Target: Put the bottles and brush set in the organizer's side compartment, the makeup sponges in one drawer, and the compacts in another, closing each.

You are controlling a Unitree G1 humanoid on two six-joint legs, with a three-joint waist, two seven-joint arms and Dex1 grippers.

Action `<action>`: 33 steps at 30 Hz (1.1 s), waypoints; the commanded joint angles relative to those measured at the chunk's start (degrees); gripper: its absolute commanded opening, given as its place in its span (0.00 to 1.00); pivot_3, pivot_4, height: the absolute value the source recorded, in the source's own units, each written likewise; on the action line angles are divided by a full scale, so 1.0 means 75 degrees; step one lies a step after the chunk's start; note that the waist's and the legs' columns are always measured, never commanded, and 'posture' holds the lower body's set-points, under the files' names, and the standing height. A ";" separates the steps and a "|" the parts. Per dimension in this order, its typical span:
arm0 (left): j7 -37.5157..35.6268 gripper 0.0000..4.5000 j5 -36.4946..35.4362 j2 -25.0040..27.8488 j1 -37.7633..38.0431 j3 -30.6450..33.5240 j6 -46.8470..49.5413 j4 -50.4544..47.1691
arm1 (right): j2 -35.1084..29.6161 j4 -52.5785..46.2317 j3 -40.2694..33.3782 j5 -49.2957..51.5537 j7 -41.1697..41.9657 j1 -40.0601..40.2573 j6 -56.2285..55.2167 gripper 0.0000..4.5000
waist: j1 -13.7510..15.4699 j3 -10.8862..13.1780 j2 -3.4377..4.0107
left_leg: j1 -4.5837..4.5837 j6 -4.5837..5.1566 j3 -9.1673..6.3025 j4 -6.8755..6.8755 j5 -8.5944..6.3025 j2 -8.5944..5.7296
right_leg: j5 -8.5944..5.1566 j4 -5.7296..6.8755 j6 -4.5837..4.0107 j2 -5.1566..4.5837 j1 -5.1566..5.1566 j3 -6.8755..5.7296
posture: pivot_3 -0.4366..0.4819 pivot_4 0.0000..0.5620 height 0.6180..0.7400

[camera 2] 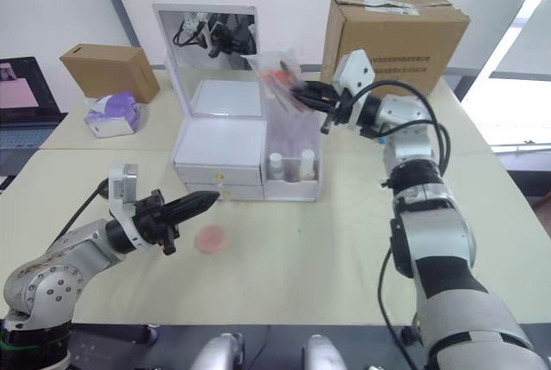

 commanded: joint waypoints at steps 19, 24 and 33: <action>0.0226 0.00 -0.0561 0.0574 0.0103 0.0414 -0.0157 -0.0312 | 0.0714 0.1039 -0.0556 -0.1257 -0.1057 0.0210 -0.0615 0.15 | -0.0038 0.0004 0.0007 | 0.0019 -0.0002 -0.0003 -0.0002 0.0000 -0.0001 | 0.0000 0.0011 -0.0004 0.0002 0.0006 0.0001 | 0.48 0.27 1.00; 0.0227 0.00 -0.0591 0.0609 0.0097 0.0377 -0.0145 -0.0315 | 0.0587 0.1060 -0.0601 -0.1499 -0.1212 0.0182 -0.0589 0.51 | -0.0039 0.0004 0.0007 | 0.0019 -0.0002 -0.0002 -0.0002 0.0000 -0.0001 | 0.0000 0.0011 -0.0004 0.0001 0.0006 0.0001 | 0.48 0.27 1.00; 0.0190 0.00 -0.0546 0.0594 0.0153 0.0298 -0.0174 -0.0324 | 0.0197 0.0485 -0.1258 -0.0707 0.0274 -0.0034 -0.0341 1.00 | -0.0041 0.0005 0.0008 | 0.0019 -0.0002 -0.0002 -0.0002 0.0001 -0.0001 | -0.0001 0.0010 -0.0003 0.0002 0.0009 0.0001 | 0.48 0.27 1.00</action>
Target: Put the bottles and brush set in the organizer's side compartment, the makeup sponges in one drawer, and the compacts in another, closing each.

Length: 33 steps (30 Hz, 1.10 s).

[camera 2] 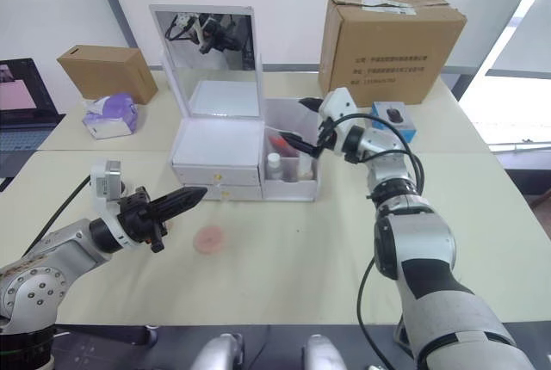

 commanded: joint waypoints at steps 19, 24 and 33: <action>0.0019 0.00 -0.0041 0.0576 -0.0399 -0.0252 -0.0033 -0.0960 | -0.2330 -1.4046 0.0376 0.3146 -0.1812 0.2973 1.3172 1.00 | 0.0075 0.0010 0.0016 | -0.0006 -0.0002 -0.0002 -0.0006 -0.0002 0.0003 | -0.0034 -0.0001 0.0043 -0.0003 -0.0045 -0.0004 | 0.48 0.27 1.00; 0.0271 0.00 0.0100 0.0529 -0.0367 -0.0253 -0.0200 -0.1132 | -0.2242 -1.3824 0.0911 0.3445 -0.2736 0.2020 1.6136 0.96 | 0.0066 0.0010 0.0017 | -0.0028 -0.0001 0.0001 -0.0006 -0.0001 0.0002 | -0.0006 0.0001 -0.0006 -0.0007 -0.0050 0.0000 | 0.48 0.27 1.00; 0.0213 0.00 0.0589 0.0453 -0.0136 -0.0465 -0.0562 -0.1103 | -0.1663 -1.2335 0.1698 0.2678 -0.4323 0.1343 1.6102 0.35 | 0.0058 0.0011 0.0012 | -0.0032 0.0000 0.0003 -0.0003 -0.0001 0.0000 | -0.0017 -0.0015 -0.0027 -0.0007 -0.0077 -0.0002 | 0.48 0.27 1.00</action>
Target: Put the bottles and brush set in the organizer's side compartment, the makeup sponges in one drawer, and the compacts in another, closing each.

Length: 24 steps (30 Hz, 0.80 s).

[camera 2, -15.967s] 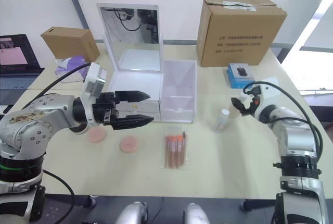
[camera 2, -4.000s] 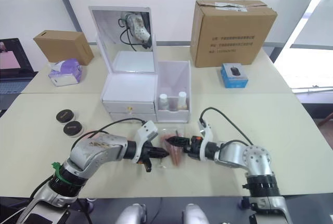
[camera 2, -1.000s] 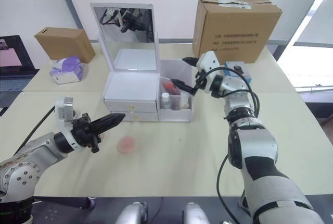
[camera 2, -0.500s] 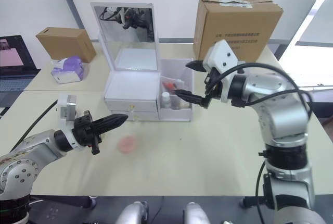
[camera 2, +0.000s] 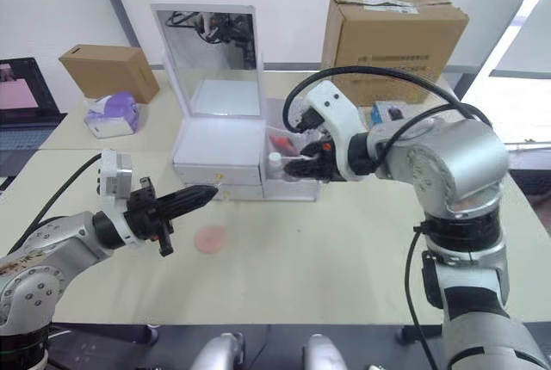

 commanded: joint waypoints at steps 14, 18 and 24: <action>-0.0524 0.00 0.0676 -0.0045 0.0543 -0.0220 -0.0913 -0.0025 | -0.0200 0.2747 0.1543 -0.1076 0.0355 -0.1315 -0.2419 0.00 | -0.0037 0.0001 0.0001 | -0.0007 0.0001 -0.0001 -0.0003 0.0001 0.0003 | 0.0012 0.0010 0.0024 0.0008 0.0009 0.0002 | 0.48 0.27 1.00; -0.0491 0.00 0.0736 -0.0066 0.0605 -0.0188 -0.0956 -0.0032 | -0.0385 0.2897 0.1924 -0.1030 0.0978 -0.1569 -0.2374 0.00 | -0.0029 0.0001 0.0001 | -0.0007 0.0001 -0.0001 -0.0002 0.0001 0.0003 | 0.0012 0.0009 0.0024 0.0006 0.0005 0.0001 | 0.48 0.27 1.00; -0.0398 0.00 0.0708 -0.0095 0.0669 -0.0149 -0.0915 -0.0119 | -0.0602 0.2800 0.2070 -0.1040 0.1402 -0.1878 -0.2160 0.00 | -0.0020 0.0001 0.0001 | -0.0010 0.0001 0.0000 -0.0002 0.0000 0.0003 | 0.0011 0.0008 0.0023 0.0003 -0.0019 0.0000 | 0.48 0.27 1.00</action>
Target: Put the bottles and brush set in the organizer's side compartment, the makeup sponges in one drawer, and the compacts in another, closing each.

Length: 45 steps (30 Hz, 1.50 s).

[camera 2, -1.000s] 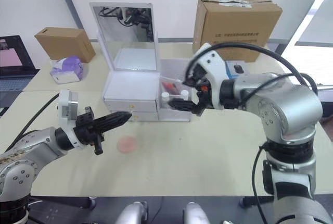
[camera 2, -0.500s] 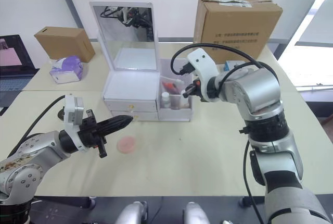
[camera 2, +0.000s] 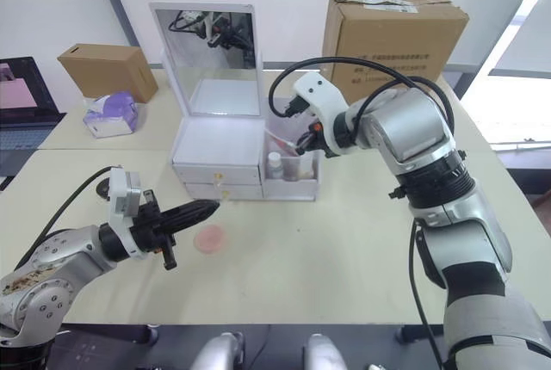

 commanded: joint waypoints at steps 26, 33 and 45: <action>-0.0508 0.00 0.0331 -0.0125 0.0101 -0.0027 -0.0769 0.0304 | 0.1001 0.1800 -0.0168 -0.0633 -0.0341 -0.0498 -0.1210 0.00 | -0.0011 -0.0002 0.0000 | -0.0034 0.0001 0.0002 -0.0004 0.0001 0.0001 | 0.0021 0.0027 -0.0017 0.0004 -0.0067 0.0001 | 0.48 0.27 1.00; 0.0213 0.00 0.0046 -0.0220 -0.0789 -0.0320 -0.0057 0.0018 | 0.1754 0.6098 -0.0622 -0.2131 -0.2068 -0.1497 -0.5881 0.00 | -0.0001 -0.0001 -0.0002 | -0.0037 0.0001 0.0002 0.0003 0.0001 -0.0002 | 0.0019 0.0069 -0.0016 0.0008 -0.0072 0.0005 | 0.48 0.27 1.00; 0.0827 0.00 -0.0416 -0.0269 -0.1493 -0.0399 0.0673 -0.0176 | 0.1604 0.6517 -0.1846 -0.2261 -0.1805 -0.1826 -0.7057 0.00 | -0.0071 -0.0001 -0.0001 | -0.0030 0.0002 -0.0016 0.0003 0.0002 -0.0002 | 0.0018 0.0087 -0.0014 0.0029 -0.0045 0.0016 | 0.48 0.27 1.00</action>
